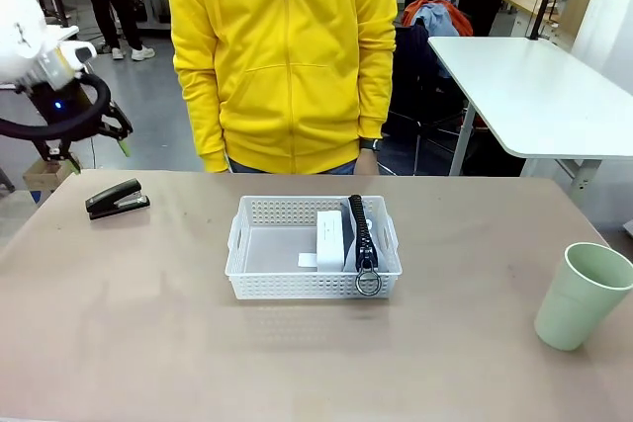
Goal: Efficiently arrange items inside the basket to fit them all.
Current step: Pick up the Stapler and place it inside the Organizing basket.
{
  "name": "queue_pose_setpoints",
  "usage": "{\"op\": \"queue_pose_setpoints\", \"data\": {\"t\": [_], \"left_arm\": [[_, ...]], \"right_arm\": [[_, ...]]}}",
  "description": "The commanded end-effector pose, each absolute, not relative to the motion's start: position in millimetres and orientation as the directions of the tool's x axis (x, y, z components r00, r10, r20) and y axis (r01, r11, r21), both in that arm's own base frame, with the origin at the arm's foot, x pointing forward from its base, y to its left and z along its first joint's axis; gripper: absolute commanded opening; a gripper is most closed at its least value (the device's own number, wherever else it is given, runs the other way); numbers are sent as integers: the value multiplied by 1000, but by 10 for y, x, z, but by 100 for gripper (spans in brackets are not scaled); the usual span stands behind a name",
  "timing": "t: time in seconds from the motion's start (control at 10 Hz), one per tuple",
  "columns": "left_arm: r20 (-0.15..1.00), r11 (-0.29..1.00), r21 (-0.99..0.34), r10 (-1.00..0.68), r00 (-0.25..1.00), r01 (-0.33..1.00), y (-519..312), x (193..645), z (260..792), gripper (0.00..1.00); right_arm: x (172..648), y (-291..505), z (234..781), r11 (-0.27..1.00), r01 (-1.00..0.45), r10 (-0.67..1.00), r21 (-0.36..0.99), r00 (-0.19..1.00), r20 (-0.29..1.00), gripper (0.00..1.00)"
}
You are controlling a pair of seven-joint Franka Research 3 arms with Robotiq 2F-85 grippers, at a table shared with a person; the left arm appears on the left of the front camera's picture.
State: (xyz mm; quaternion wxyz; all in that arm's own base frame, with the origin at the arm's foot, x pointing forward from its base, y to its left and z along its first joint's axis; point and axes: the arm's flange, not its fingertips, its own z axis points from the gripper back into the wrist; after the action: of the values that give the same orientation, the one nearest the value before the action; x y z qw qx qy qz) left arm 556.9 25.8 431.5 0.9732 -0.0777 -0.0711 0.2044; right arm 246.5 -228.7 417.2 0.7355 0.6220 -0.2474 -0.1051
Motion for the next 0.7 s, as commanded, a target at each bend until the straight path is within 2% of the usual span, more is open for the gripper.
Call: {"op": "queue_pose_setpoints", "data": {"t": [0.0,0.1,0.2,0.3,0.4,0.6], "left_arm": [[92,913,-126,400,912,-387,320,5669,4046,100],[99,923,-108,381,919,-370,327,5694,3951,100],[152,922,-193,366,918,-335,323,5731,3938,100],[177,889,-259,427,887,-377,322,5745,4025,100],[99,917,-143,387,917,-372,313,5708,3846,100],[99,917,-143,387,917,-372,313,5708,3846,100]], "right_arm": [[2472,-2283,4204,188,-162,-472,969,850,234,100],[2472,-2283,4204,188,-162,-472,969,850,234,100],[2472,-2283,4204,188,-162,-472,969,850,234,100],[2472,-2283,4204,188,-162,-472,969,850,234,100],[2472,-2283,4204,188,-162,-472,969,850,234,100],[2472,-2283,4204,188,-162,-472,969,850,234,100]]}}
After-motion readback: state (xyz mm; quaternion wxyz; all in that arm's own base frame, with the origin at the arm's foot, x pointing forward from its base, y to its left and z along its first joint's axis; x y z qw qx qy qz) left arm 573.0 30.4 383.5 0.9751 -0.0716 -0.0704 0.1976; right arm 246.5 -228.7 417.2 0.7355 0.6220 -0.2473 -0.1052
